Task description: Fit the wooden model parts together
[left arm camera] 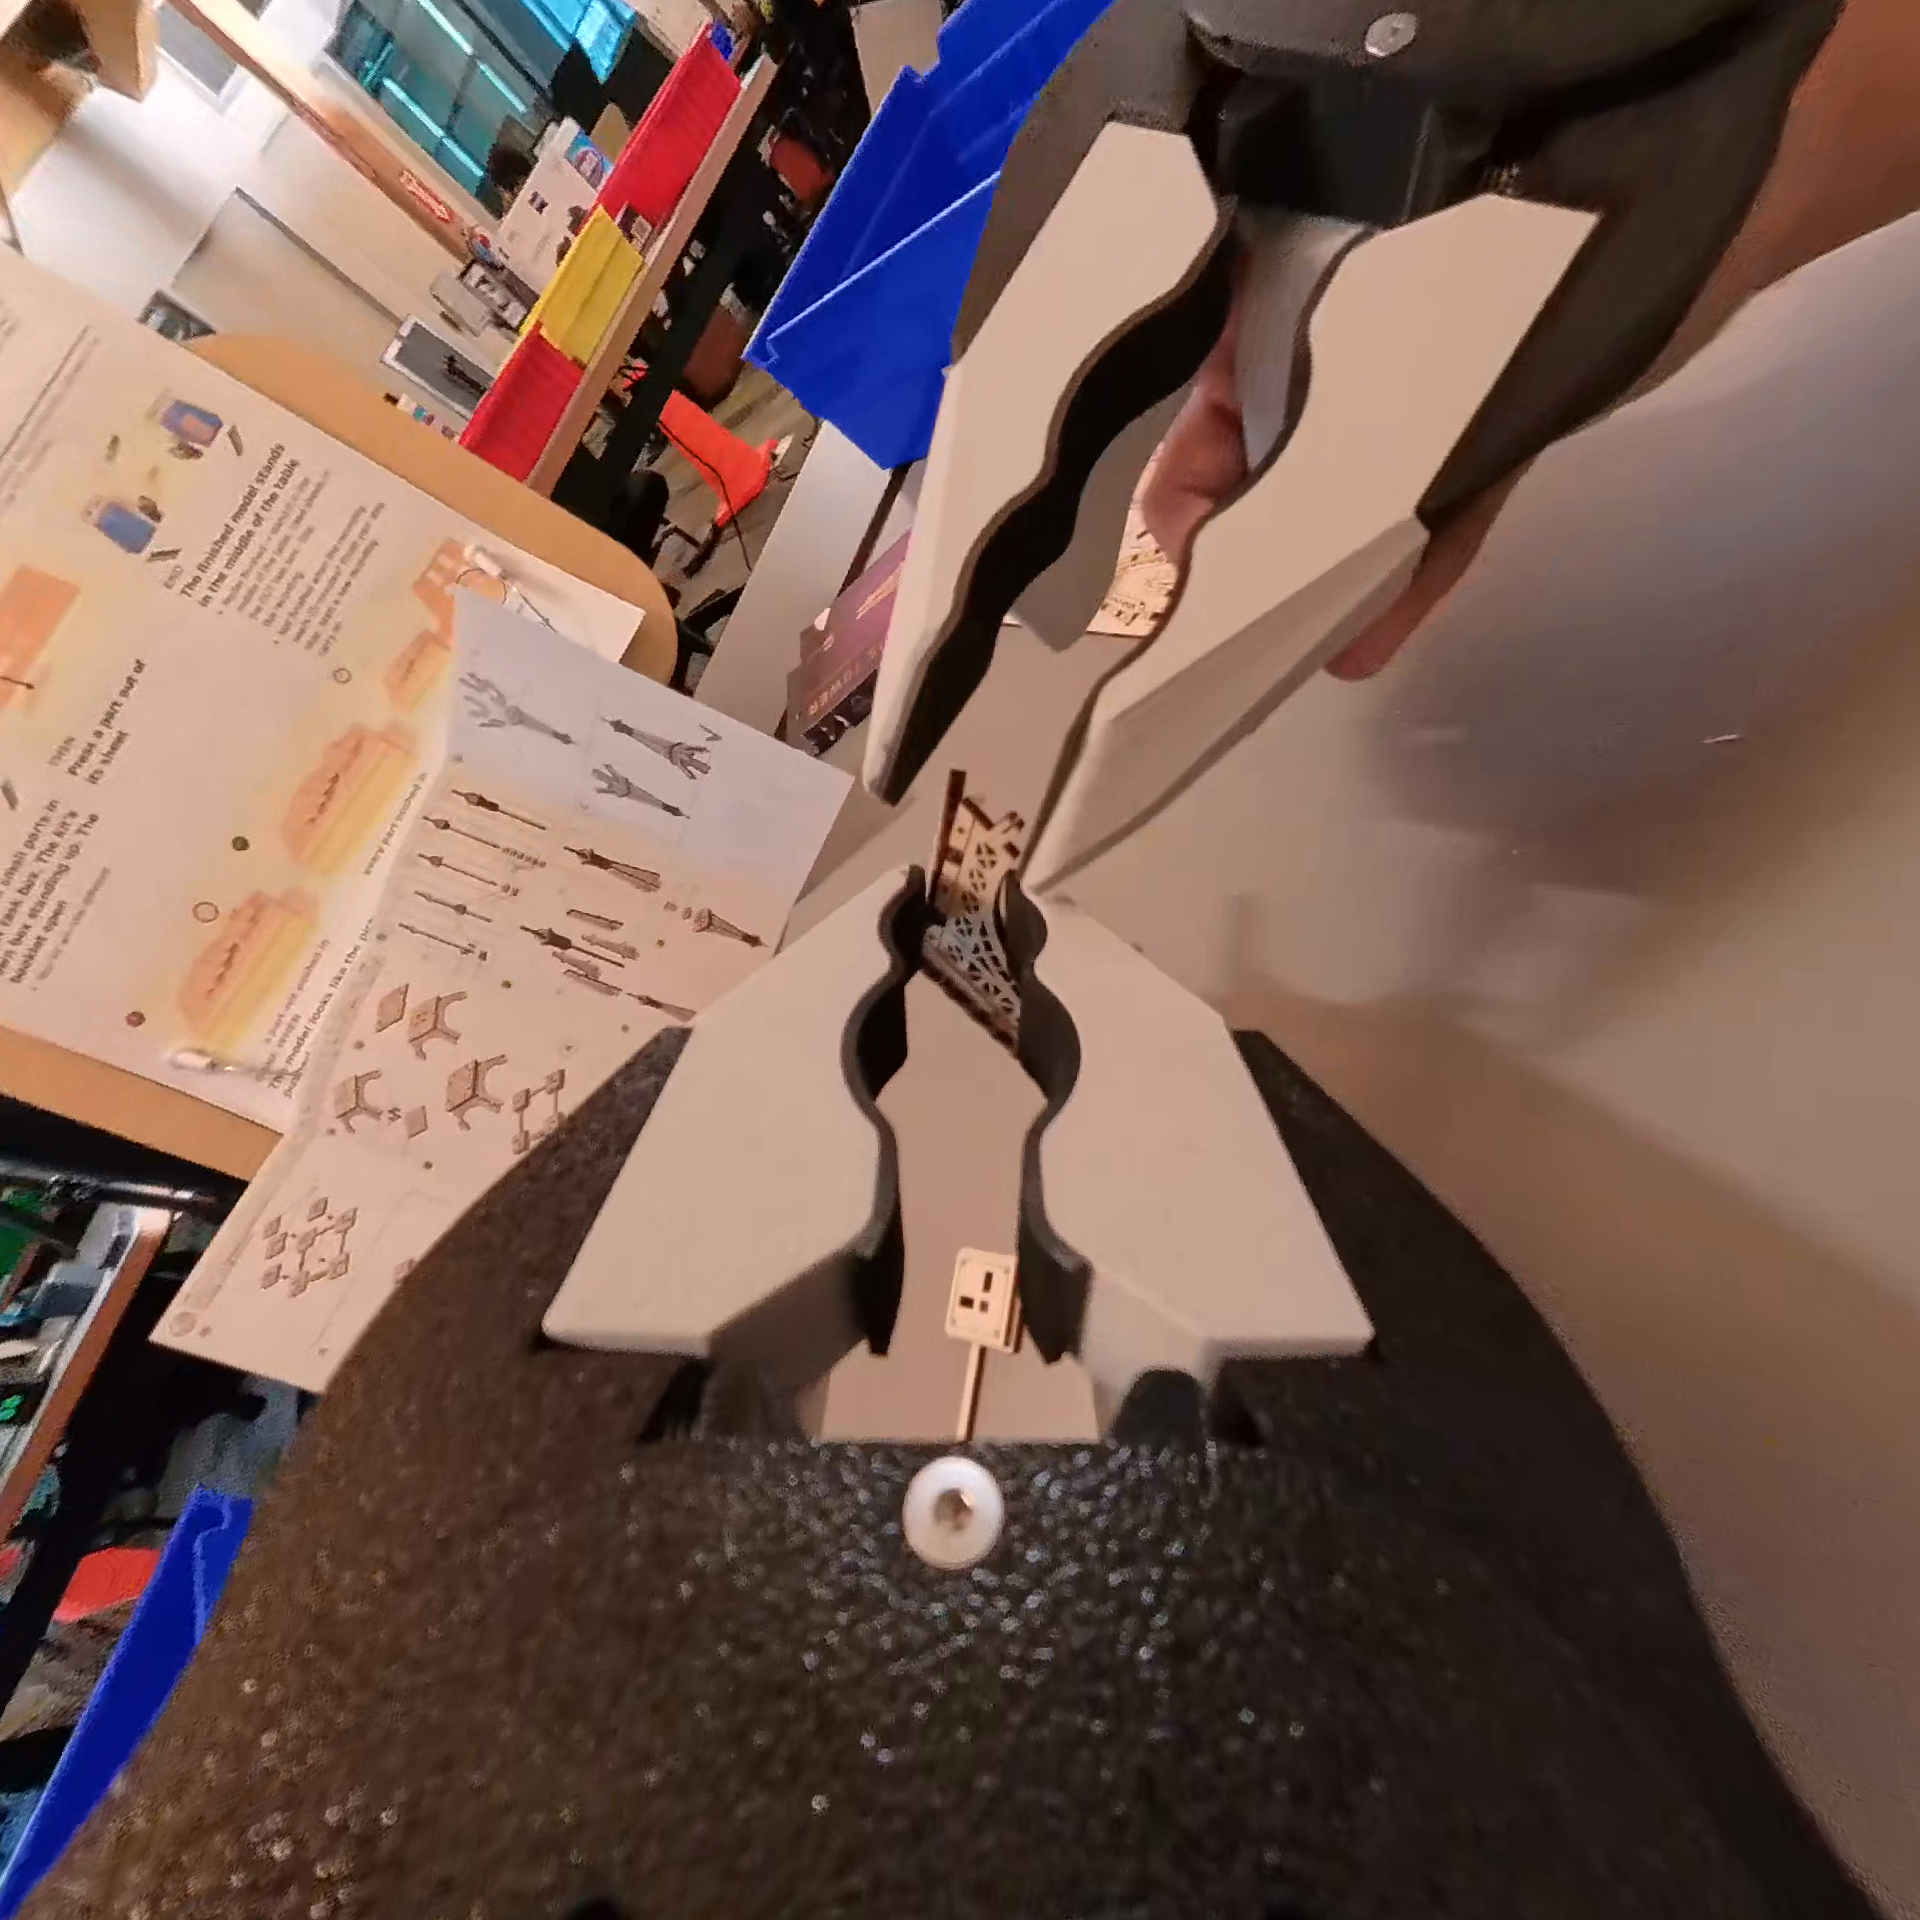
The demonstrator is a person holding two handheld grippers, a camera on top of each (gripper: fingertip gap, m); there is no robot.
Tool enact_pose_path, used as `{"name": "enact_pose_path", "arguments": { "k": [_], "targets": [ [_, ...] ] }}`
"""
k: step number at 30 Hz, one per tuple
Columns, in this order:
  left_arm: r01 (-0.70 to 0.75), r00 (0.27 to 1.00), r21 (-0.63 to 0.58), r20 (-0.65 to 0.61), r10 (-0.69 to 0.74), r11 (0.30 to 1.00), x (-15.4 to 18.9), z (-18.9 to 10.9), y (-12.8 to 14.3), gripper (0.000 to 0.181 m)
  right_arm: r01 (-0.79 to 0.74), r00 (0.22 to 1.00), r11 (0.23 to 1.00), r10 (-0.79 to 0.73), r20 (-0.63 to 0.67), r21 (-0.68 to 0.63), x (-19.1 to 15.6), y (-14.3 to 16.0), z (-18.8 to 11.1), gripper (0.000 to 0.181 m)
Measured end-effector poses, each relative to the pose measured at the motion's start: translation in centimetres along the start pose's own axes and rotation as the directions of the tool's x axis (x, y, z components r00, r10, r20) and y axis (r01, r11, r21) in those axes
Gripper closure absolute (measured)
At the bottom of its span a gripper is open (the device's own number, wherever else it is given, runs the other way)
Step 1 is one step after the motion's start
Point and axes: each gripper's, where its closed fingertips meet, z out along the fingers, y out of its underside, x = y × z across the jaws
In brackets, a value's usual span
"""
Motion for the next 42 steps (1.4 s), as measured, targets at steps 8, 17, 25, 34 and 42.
{"name": "enact_pose_path", "arguments": {
  "k": [8,17,25,34,42],
  "targets": [
    [-0.077,0.997,-0.04,0.028,0.078,0.996,0.4,0.8,0.2,0.17,-0.051,0.999,0.998,0.051,0.003,-0.04,0.3,1.2,-0.4,0.158],
    [-0.112,0.993,-0.035,0.021,0.112,0.993,1.0,1.4,0.6,0.17,-0.008,0.997,0.991,0.018,0.076,-0.133,-0.2,2.7,-1.1,0.166],
    [-0.123,0.991,-0.06,0.044,0.126,0.991,1.1,1.8,1.4,0.17,-0.073,0.994,0.983,0.084,0.062,-0.17,-0.3,3.6,-0.9,0.166],
    [-0.108,0.993,-0.059,0.05,0.111,0.992,0.9,1.8,1.4,0.17,-0.021,0.998,0.98,0.032,0.052,-0.197,-0.3,4.1,-0.8,0.162],
    [-0.138,0.988,-0.066,0.06,0.142,0.988,1.2,1.8,1.3,0.17,-0.055,0.995,0.984,0.07,0.078,-0.17,-0.6,3.7,-1.0,0.162]
  ]
}}
